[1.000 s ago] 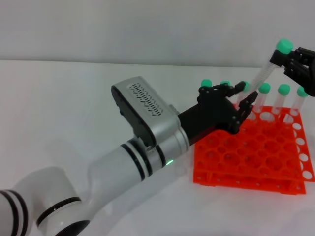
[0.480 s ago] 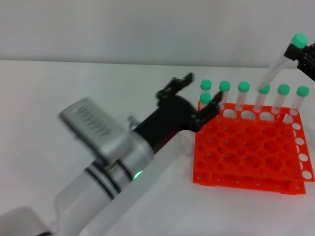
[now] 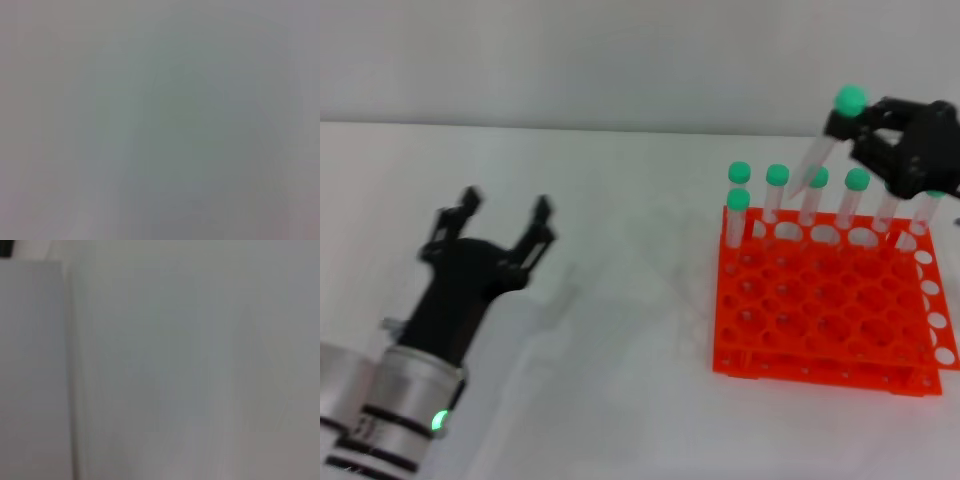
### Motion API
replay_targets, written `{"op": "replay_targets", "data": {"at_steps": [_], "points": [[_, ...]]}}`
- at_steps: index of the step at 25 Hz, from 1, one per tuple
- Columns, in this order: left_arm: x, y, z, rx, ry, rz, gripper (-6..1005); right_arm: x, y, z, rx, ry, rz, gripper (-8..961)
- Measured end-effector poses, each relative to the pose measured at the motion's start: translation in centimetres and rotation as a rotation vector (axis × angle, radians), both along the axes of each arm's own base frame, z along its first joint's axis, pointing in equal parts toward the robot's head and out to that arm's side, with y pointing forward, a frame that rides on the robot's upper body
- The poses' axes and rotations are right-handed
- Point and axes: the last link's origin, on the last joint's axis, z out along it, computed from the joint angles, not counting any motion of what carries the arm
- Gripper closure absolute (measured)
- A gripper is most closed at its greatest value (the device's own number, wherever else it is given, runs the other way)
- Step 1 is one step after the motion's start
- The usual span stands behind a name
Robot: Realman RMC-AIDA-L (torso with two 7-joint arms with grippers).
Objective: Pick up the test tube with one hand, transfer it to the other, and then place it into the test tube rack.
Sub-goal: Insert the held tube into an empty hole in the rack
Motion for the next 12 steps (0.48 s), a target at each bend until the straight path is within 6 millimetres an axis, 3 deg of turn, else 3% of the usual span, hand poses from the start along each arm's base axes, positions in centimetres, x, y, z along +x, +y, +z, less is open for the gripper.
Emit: {"op": "replay_targets", "data": {"at_steps": [3, 12], "points": [[-2.1, -0.8, 1.1, 0.049, -0.004, 0.075, 120, -0.4, 0.3, -1.7, -0.021, -0.066, 0.008, 668], [-2.5, -1.0, 1.3, 0.053, 0.000, 0.089, 120, 0.4, 0.9, -4.0, -0.019, -0.146, -0.046, 651]]}}
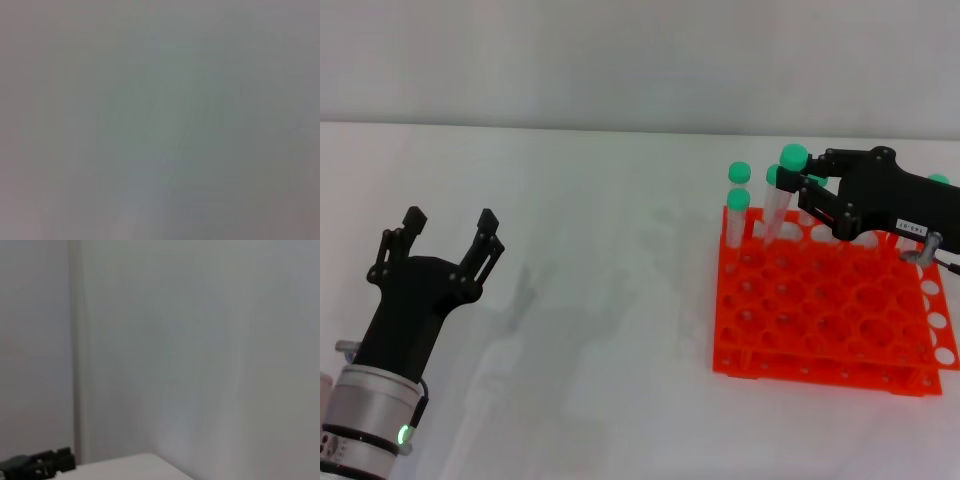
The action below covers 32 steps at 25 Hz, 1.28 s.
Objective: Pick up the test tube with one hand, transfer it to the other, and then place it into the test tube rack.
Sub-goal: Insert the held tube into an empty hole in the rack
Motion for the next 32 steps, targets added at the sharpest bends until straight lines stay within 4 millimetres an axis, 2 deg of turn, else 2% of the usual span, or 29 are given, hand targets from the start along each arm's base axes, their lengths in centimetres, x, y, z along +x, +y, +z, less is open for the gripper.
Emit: {"op": "replay_targets", "data": {"at_steps": [18, 32], "points": [[0.2, 0.7, -0.4, -0.025, 0.009, 0.001, 120, 0.6, 0.9, -1.8, 0.022, -0.063, -0.057, 615], [0.4, 1.0, -0.3, -0.026, 0.009, -0.007, 120, 1.7, 0.8, -3.7, 0.012, -0.108, -0.116, 587]]}}
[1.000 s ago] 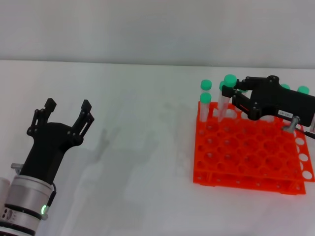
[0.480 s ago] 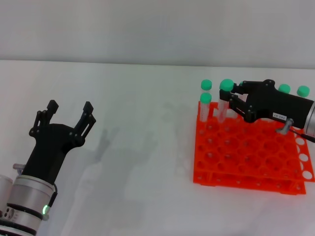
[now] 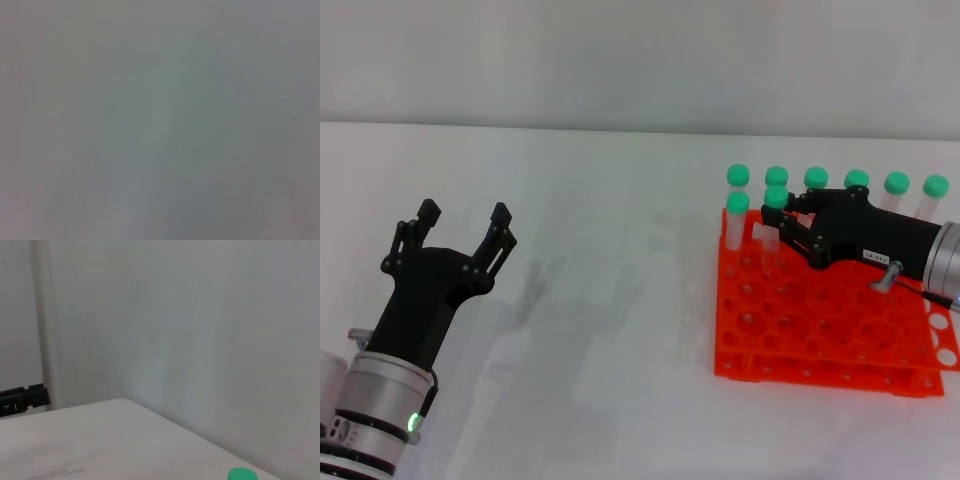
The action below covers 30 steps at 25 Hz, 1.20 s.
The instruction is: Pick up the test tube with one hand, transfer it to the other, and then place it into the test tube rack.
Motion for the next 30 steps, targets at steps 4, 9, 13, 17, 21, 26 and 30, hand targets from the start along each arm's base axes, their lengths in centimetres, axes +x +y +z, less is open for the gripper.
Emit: {"op": "replay_targets", "data": {"at_steps": [4, 9, 13, 17, 21, 26, 30], "points": [[0.0, 0.0, 0.0, 0.000, 0.000, -0.002, 120, 0.3, 0.0, -0.2, 0.002, 0.000, -0.020, 579], [0.3, 0.3, 0.0, 0.001, -0.001, -0.012, 120, 0.4, -0.2, -0.4, -0.015, 0.002, -0.032, 569], [0.4, 0.4, 0.0, 0.000, 0.000, -0.015, 120, 0.8, -0.7, -0.4, -0.033, 0.012, -0.045, 523], [0.5, 0.4, 0.0, 0.000, 0.000, -0.017, 120, 1.5, -1.4, 0.1, -0.043, 0.043, -0.061, 365], [0.4, 0.4, 0.0, 0.000, 0.001, -0.016, 120, 2.7, -2.5, 1.0, -0.043, 0.076, -0.082, 267], [0.1, 0.4, 0.1, 0.001, 0.010, -0.011, 120, 5.2, -4.5, 3.0, 0.017, 0.137, -0.134, 170], [-0.3, 0.5, 0.4, -0.002, 0.009, -0.003, 120, 9.6, -5.9, 6.3, 0.269, 0.186, -0.271, 114]]}}
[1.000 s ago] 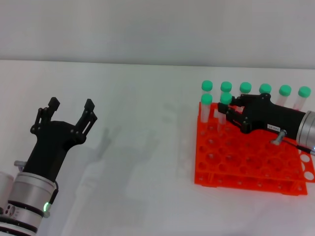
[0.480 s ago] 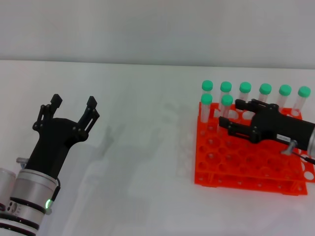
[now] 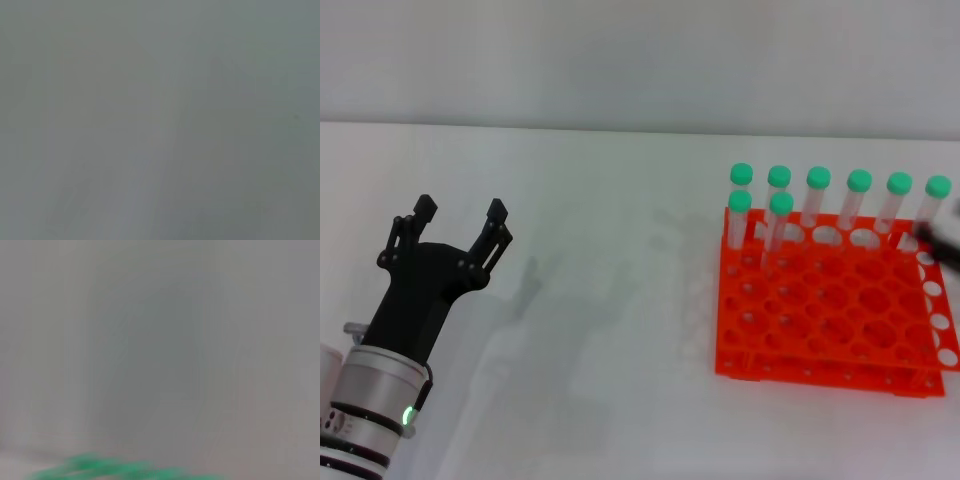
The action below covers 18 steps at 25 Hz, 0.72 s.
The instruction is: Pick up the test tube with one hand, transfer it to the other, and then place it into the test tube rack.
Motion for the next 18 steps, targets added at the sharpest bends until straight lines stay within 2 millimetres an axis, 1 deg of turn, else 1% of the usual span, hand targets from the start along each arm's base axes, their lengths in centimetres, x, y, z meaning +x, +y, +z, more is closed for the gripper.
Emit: {"op": "replay_targets", "data": {"at_steps": [4, 5, 7, 10, 13, 18], "points": [[0.0, 0.5, 0.2, -0.004, 0.002, -0.007, 120, 4.9, -2.4, 3.4, 0.336, 0.039, -0.207, 120], [0.0, 0.6, 0.3, -0.006, 0.004, -0.010, 120, 6.2, -3.3, 4.2, 0.433, 0.063, -0.284, 120], [0.0, 0.7, 0.3, -0.006, 0.005, -0.013, 120, 8.3, -4.8, 5.5, 0.586, 0.108, -0.419, 121], [0.0, 0.9, 0.4, -0.006, 0.014, -0.017, 120, 10.3, -6.4, 6.4, 0.699, 0.160, -0.550, 121], [0.1, 1.1, 0.5, -0.006, 0.019, -0.022, 120, 11.2, -7.3, 6.8, 0.737, 0.179, -0.599, 121], [0.2, 1.4, 0.6, 0.001, 0.014, -0.020, 120, 11.1, -7.6, 6.3, 0.724, 0.178, -0.595, 121]]}}
